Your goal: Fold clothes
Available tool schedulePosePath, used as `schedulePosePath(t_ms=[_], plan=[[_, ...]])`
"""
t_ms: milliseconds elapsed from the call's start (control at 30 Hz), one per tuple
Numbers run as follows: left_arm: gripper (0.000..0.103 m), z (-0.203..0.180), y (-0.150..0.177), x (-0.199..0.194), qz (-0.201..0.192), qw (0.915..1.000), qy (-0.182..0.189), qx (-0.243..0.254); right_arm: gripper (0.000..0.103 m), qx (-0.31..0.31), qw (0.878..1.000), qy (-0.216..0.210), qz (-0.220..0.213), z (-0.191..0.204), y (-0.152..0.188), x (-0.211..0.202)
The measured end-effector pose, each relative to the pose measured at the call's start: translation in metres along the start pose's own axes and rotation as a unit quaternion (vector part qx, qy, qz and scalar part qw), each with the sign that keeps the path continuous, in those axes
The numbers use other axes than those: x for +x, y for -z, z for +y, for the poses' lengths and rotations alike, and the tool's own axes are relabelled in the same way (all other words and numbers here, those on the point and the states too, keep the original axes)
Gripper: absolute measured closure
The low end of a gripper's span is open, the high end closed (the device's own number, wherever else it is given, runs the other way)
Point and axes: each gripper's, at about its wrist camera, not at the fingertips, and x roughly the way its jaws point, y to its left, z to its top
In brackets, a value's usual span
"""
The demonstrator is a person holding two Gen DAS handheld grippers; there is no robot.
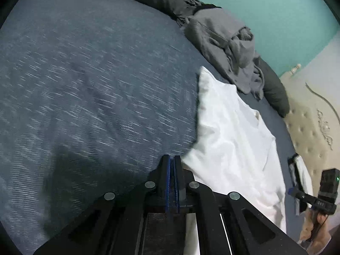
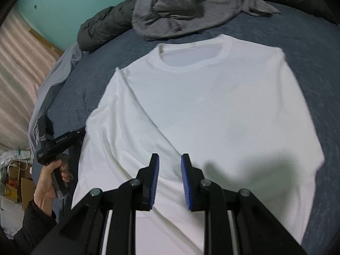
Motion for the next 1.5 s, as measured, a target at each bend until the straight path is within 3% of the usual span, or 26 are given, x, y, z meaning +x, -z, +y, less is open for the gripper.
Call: schedulePosePath(t_ms=[67,100,133,367,567,700,833,1100,1200,1367,1433,1500], plan=[[0.1,0.002,0.001,-0.009,-0.003,1.0,-0.004,-0.005,0.074,0.019,1.0,0.007,-0.002,-0.015,0.009,-0.011],[0.1,0.002,0.003,-0.014,-0.004,1.0,-0.008,-0.003,0.059,0.029,1.0,0.011,-0.005,-0.024,0.014,-0.017],[0.1,0.001,0.004,-0.018,-0.005,0.9999,-0.012,-0.002,0.054,0.039,0.999,0.014,-0.008,-0.032,0.02,-0.023],[0.099,-0.023,0.03,-0.049,-0.011,0.9991,-0.026,0.031,0.054,0.09,0.995,0.046,-0.007,-0.082,0.077,-0.049],[0.099,-0.047,0.05,-0.068,-0.017,0.9981,-0.023,0.055,0.054,0.135,0.99,0.036,-0.026,-0.103,0.111,-0.046],[0.099,-0.058,0.067,-0.077,-0.011,0.9979,-0.016,0.062,0.064,0.153,0.987,0.022,-0.049,-0.109,0.12,-0.042],[0.099,-0.061,0.079,-0.081,-0.005,0.9978,-0.015,0.064,0.1,0.159,0.984,0.017,-0.073,-0.112,0.119,-0.042],[0.099,-0.055,0.08,-0.078,0.001,0.9981,-0.017,0.059,0.101,0.167,0.977,0.018,-0.133,-0.101,0.129,-0.087],[0.099,-0.055,0.081,-0.076,0.004,0.9979,-0.015,0.063,0.101,0.181,0.976,0.042,-0.116,-0.106,0.13,-0.084],[0.099,-0.051,0.082,-0.077,0.006,0.9979,-0.014,0.063,0.096,0.224,0.966,0.077,-0.105,-0.123,0.135,-0.077],[0.099,-0.048,0.08,-0.078,0.005,0.9982,-0.014,0.059,0.066,0.238,0.962,0.056,-0.123,-0.119,0.145,-0.087],[0.099,-0.045,0.078,-0.079,0.004,0.9984,-0.014,0.055,0.063,0.232,0.965,0.038,-0.119,-0.108,0.153,-0.089]])
